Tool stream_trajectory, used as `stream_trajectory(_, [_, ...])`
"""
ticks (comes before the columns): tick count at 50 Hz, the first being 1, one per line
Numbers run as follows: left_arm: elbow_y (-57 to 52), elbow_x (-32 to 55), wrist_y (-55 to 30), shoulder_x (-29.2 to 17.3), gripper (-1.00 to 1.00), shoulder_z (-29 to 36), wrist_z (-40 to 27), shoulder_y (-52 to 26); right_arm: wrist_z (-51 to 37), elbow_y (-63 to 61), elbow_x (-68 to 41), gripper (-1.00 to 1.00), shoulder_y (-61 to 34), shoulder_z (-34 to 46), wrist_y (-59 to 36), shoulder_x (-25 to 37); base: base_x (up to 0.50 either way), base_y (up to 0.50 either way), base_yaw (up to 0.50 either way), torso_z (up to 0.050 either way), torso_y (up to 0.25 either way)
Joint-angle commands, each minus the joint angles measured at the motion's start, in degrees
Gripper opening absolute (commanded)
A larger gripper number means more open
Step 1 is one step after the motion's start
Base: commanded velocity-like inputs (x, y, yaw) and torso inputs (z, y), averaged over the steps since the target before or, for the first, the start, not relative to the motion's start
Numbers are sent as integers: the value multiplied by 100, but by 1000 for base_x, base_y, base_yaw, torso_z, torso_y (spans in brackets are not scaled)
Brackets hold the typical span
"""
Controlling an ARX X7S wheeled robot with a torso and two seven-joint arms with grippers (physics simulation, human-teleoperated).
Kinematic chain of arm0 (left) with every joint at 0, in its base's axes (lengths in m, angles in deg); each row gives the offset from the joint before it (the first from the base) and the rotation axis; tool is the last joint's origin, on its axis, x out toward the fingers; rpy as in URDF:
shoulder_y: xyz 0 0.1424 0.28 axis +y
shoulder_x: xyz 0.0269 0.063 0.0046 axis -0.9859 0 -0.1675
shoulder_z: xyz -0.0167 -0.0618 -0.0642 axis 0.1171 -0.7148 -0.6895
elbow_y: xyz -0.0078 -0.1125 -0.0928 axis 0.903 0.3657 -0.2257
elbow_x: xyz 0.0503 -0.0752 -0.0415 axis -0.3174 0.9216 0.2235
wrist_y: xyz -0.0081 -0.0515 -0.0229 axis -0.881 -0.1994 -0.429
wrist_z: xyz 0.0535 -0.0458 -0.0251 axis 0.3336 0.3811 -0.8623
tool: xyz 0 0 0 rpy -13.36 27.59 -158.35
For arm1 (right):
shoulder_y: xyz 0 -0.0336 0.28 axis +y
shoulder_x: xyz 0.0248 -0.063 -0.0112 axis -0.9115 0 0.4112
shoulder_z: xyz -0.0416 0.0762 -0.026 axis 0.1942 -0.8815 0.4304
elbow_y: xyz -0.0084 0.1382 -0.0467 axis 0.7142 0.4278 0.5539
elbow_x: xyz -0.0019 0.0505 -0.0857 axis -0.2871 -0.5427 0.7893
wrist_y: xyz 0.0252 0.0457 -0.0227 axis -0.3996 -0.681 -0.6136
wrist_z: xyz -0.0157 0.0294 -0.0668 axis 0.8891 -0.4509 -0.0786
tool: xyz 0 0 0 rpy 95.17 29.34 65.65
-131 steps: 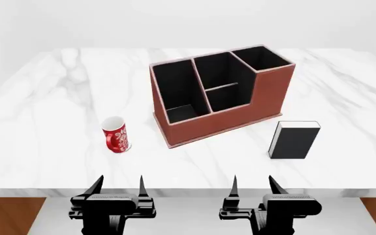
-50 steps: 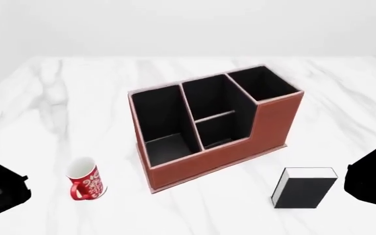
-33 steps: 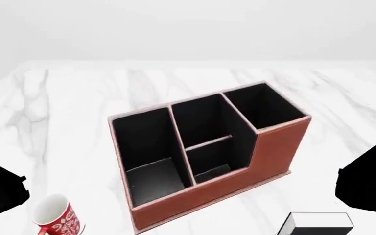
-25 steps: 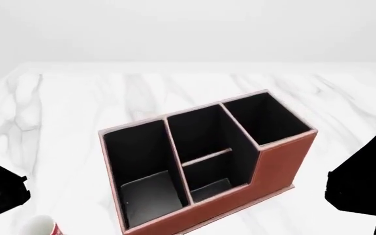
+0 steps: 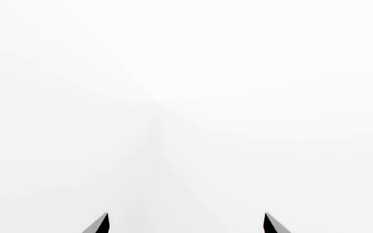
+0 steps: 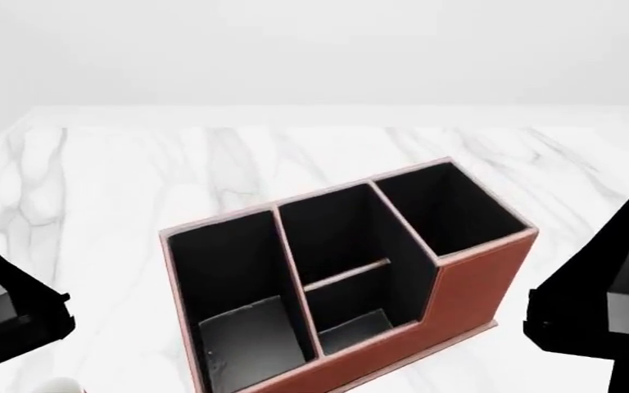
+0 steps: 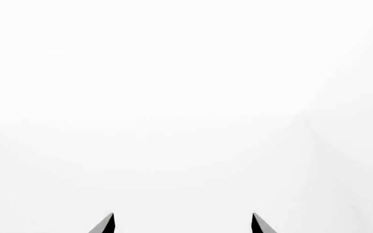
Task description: Pick up the book and place it in the back compartment of the caddy.
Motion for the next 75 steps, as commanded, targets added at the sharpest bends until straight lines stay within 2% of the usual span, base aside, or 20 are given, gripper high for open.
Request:
stream_trajectory(1, [60,-15,-1107,-106,100,577,500,-217,48,125,188,100,1,-3,-86,-105,0,0,0,0,0])
stream_trajectory(5, [218,695,-2208,-343,100,1513,1356,-593,19,51,159,100,10,-4,-145,-68,0,0,0,0,0])
stream_trajectory(6, [230,718,-2358,-387,100,1672,1480,-654,14,47,154,100,11,-6,-143,-61,0,0,0,0,0])
stream_trajectory(8, [252,310,-2873,-491,100,2384,1816,-940,-4,33,140,100,6,-14,-157,-49,0,0,0,0,0])
stream_trajectory(12, [-51,580,-3886,-428,100,2793,2140,-1375,-7,54,134,100,19,13,-137,-37,0,0,0,0,0])
stream_trajectory(17, [-372,198,-4586,-601,100,3504,2445,-1732,-19,100,141,100,17,42,-125,-25,0,0,0,0,0])
stream_trajectory(27, [-517,308,-4790,-664,100,3626,2598,-1816,-57,75,146,100,35,82,-139,13,0,0,0,0,0])
stream_trajectory(38, [-582,703,-5465,-713,100,4087,3260,-2273,-88,59,167,100,40,126,-117,50,0,0,0,0,0])
stream_trajectory(40, [-503,383,-5473,-780,100,4376,3262,-2433,-89,80,171,100,41,139,-103,53,0,0,0,0,0])
stream_trajectory(57, [-427,749,-6037,-610,100,4910,3848,-2896,-124,86,172,100,47,227,-101,102,0,0,0,0,0])
stream_trajectory(65, [66,684,-6013,-382,100,5321,4020,-3173,-197,-143,98,100,48,168,-214,186,0,0,0,0,0])
stream_trajectory(75, [586,459,-5821,-346,100,5826,4192,-3356,-243,-366,49,100,67,215,-296,237,0,0,0,0,0])
